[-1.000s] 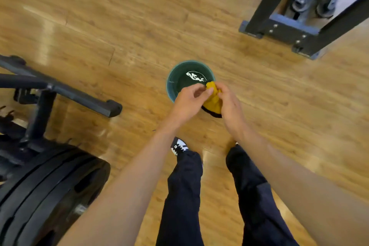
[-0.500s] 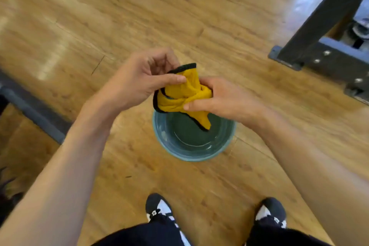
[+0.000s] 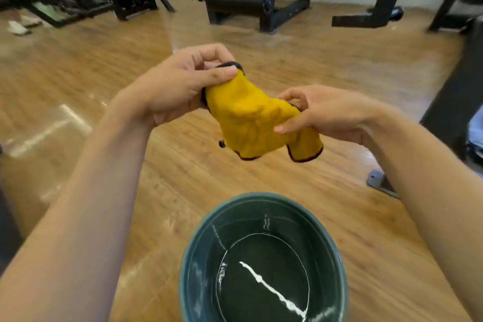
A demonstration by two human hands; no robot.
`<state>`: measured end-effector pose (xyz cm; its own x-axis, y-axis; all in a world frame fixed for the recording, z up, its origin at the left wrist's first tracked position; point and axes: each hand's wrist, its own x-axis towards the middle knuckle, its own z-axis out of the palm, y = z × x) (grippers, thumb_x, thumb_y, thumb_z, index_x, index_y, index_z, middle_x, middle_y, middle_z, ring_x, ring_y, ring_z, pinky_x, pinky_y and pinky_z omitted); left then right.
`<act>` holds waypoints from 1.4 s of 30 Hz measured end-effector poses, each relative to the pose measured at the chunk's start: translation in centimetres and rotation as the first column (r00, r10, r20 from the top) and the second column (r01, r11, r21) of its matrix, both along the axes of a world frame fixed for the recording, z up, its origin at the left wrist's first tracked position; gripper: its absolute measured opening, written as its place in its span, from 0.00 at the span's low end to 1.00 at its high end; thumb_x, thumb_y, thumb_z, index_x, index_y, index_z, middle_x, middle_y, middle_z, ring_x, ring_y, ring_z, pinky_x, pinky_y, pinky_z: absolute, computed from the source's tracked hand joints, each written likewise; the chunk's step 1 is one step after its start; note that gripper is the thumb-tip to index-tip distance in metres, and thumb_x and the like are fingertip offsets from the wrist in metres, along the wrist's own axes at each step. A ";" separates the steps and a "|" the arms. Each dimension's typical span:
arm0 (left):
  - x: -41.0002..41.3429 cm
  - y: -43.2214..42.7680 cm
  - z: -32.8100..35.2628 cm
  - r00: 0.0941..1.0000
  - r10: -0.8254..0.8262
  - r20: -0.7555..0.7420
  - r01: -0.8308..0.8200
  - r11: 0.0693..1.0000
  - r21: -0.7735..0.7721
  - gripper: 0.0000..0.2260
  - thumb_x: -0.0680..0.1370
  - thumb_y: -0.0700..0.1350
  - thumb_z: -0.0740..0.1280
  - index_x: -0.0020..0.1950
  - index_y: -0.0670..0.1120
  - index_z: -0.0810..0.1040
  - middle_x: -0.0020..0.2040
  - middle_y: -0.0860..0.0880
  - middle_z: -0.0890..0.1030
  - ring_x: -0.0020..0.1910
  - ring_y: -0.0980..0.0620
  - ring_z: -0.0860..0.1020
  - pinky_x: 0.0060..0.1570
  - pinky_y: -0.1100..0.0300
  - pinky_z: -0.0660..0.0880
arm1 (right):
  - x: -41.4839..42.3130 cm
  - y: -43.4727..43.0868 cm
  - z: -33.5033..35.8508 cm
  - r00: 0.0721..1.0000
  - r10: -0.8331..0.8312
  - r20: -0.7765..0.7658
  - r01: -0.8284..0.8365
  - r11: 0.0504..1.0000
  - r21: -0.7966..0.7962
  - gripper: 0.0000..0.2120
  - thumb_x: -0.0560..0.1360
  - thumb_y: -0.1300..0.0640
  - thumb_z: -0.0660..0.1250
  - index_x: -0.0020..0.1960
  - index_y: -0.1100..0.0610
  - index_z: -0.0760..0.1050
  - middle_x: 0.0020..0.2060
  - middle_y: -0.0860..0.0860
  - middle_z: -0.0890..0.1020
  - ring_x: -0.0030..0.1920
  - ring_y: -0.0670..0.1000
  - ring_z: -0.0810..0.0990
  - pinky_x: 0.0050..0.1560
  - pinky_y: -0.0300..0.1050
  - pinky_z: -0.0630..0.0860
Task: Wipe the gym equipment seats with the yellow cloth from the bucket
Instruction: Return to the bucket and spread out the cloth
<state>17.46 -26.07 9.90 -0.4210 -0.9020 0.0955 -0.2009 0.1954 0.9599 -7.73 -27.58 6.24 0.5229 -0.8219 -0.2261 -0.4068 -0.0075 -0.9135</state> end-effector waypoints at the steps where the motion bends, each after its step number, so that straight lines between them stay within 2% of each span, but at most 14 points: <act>1: -0.3 0.0 -0.2 0.999 0.036 -0.026 -0.036 0.999 0.018 0.03 0.78 0.46 0.67 0.48 0.48 0.76 0.42 0.51 0.81 0.40 0.56 0.79 0.37 0.61 0.77 | -0.5 -0.1 0.3 1.000 -0.010 0.004 0.010 1.000 0.029 0.28 0.64 0.53 0.80 0.62 0.51 0.77 0.57 0.52 0.84 0.59 0.55 0.82 0.61 0.51 0.79; 4: -0.8 0.5 -0.8 0.985 0.171 0.020 -0.172 0.983 0.058 0.05 0.81 0.49 0.65 0.46 0.51 0.74 0.41 0.51 0.77 0.39 0.55 0.75 0.34 0.61 0.73 | -2.3 0.1 0.6 0.999 0.017 0.035 -0.023 0.984 0.179 0.29 0.66 0.54 0.77 0.65 0.58 0.77 0.59 0.55 0.84 0.61 0.57 0.81 0.67 0.56 0.75; 8: -0.5 1.3 -2.3 0.879 0.262 0.399 -0.277 0.961 -0.019 0.14 0.87 0.54 0.54 0.55 0.45 0.70 0.42 0.48 0.70 0.36 0.52 0.73 0.29 0.53 0.78 | -3.6 0.5 0.4 0.978 -0.032 -0.205 0.064 0.986 0.152 0.22 0.73 0.57 0.74 0.65 0.61 0.76 0.56 0.55 0.85 0.57 0.57 0.83 0.62 0.57 0.78; 10: -0.1 1.2 -3.4 0.880 0.316 0.354 -0.338 0.941 0.001 0.20 0.87 0.58 0.52 0.60 0.42 0.70 0.45 0.45 0.71 0.36 0.52 0.76 0.33 0.50 0.81 | -3.7 0.7 0.5 0.971 -0.100 -0.219 0.123 0.988 0.097 0.23 0.73 0.53 0.74 0.66 0.57 0.74 0.58 0.53 0.83 0.56 0.56 0.81 0.56 0.54 0.80; 12: 0.3 1.3 -4.5 0.928 0.344 0.144 -0.365 0.917 0.163 0.23 0.85 0.60 0.56 0.66 0.41 0.72 0.52 0.42 0.76 0.43 0.48 0.78 0.38 0.50 0.80 | -3.6 1.2 0.8 0.977 -0.134 -0.166 0.148 0.986 0.075 0.24 0.72 0.48 0.74 0.65 0.53 0.74 0.57 0.52 0.82 0.56 0.55 0.81 0.54 0.53 0.80; 14: 0.9 1.8 -6.0 0.936 0.252 -0.247 -0.149 0.917 0.369 0.26 0.80 0.60 0.68 0.68 0.41 0.77 0.61 0.39 0.81 0.53 0.44 0.82 0.50 0.49 0.81 | -3.5 1.5 0.9 0.972 -0.234 -0.005 0.233 0.964 0.132 0.27 0.68 0.49 0.75 0.64 0.56 0.76 0.56 0.55 0.84 0.56 0.57 0.83 0.56 0.56 0.81; 16: 0.6 2.1 -8.2 0.762 0.055 -0.645 0.215 0.919 0.332 0.31 0.76 0.54 0.75 0.72 0.38 0.74 0.67 0.37 0.79 0.63 0.42 0.80 0.64 0.48 0.77 | -3.2 1.8 1.0 0.906 -0.354 0.232 0.305 0.926 0.225 0.22 0.73 0.54 0.73 0.64 0.60 0.76 0.55 0.59 0.85 0.52 0.57 0.85 0.50 0.54 0.83; 18: -1.2 2.9 -9.2 0.587 -0.049 -0.808 0.404 0.883 0.239 0.28 0.79 0.46 0.72 0.76 0.37 0.70 0.72 0.37 0.75 0.71 0.41 0.75 0.72 0.47 0.71 | -2.8 2.3 1.3 0.813 -0.427 0.396 0.334 0.899 0.284 0.14 0.78 0.57 0.69 0.62 0.59 0.77 0.52 0.58 0.85 0.47 0.54 0.86 0.41 0.49 0.84; 20: -3.5 3.0 -9.6 0.693 -0.024 -0.720 0.366 0.873 0.322 0.28 0.79 0.38 0.70 0.78 0.38 0.66 0.73 0.36 0.73 0.70 0.40 0.76 0.69 0.44 0.74 | -2.5 2.7 1.5 0.769 -0.431 0.473 0.322 0.899 0.296 0.11 0.79 0.58 0.67 0.61 0.56 0.77 0.51 0.55 0.85 0.47 0.53 0.86 0.41 0.47 0.83; 23: -6.1 2.8 -8.6 0.866 0.194 -0.461 0.082 0.854 0.514 0.27 0.78 0.30 0.66 0.77 0.36 0.67 0.64 0.35 0.80 0.52 0.44 0.85 0.52 0.51 0.83 | -2.7 3.1 1.9 0.766 -0.401 0.502 0.297 0.914 0.275 0.15 0.79 0.61 0.66 0.65 0.53 0.76 0.50 0.54 0.84 0.48 0.53 0.84 0.46 0.47 0.83; 27: -6.4 1.9 -6.2 0.770 0.454 -0.449 -0.216 0.847 0.486 0.11 0.81 0.36 0.66 0.64 0.41 0.78 0.49 0.42 0.84 0.39 0.50 0.84 0.35 0.57 0.82 | -4.0 3.3 2.6 0.778 -0.454 0.434 0.392 0.891 0.228 0.16 0.80 0.61 0.66 0.66 0.50 0.76 0.56 0.54 0.84 0.52 0.54 0.84 0.50 0.51 0.82; 32: -3.0 2.2 -4.4 0.700 0.569 -0.432 -0.492 0.822 0.286 0.08 0.80 0.37 0.70 0.56 0.47 0.79 0.44 0.47 0.82 0.36 0.53 0.81 0.33 0.59 0.79 | -5.6 3.8 2.1 0.863 -0.492 0.116 0.496 0.868 -0.009 0.15 0.82 0.55 0.64 0.69 0.52 0.75 0.59 0.53 0.80 0.55 0.53 0.79 0.44 0.47 0.78; 37: -0.7 2.7 -4.1 0.742 0.521 -0.423 -0.454 0.854 0.255 0.09 0.81 0.38 0.68 0.59 0.49 0.77 0.47 0.45 0.81 0.44 0.49 0.81 0.44 0.52 0.79 | -5.7 4.0 2.1 0.728 -0.628 0.275 0.600 0.778 0.187 0.11 0.81 0.58 0.66 0.63 0.56 0.78 0.54 0.55 0.81 0.51 0.53 0.79 0.43 0.47 0.77; 42: -0.5 3.5 -3.6 0.824 0.399 -0.402 -0.377 0.916 0.137 0.14 0.75 0.32 0.72 0.57 0.45 0.80 0.50 0.45 0.83 0.49 0.49 0.83 0.46 0.57 0.82 | -6.0 4.5 2.2 0.666 -0.622 0.412 0.486 0.780 0.394 0.18 0.77 0.65 0.68 0.67 0.63 0.72 0.56 0.57 0.81 0.53 0.55 0.81 0.48 0.46 0.79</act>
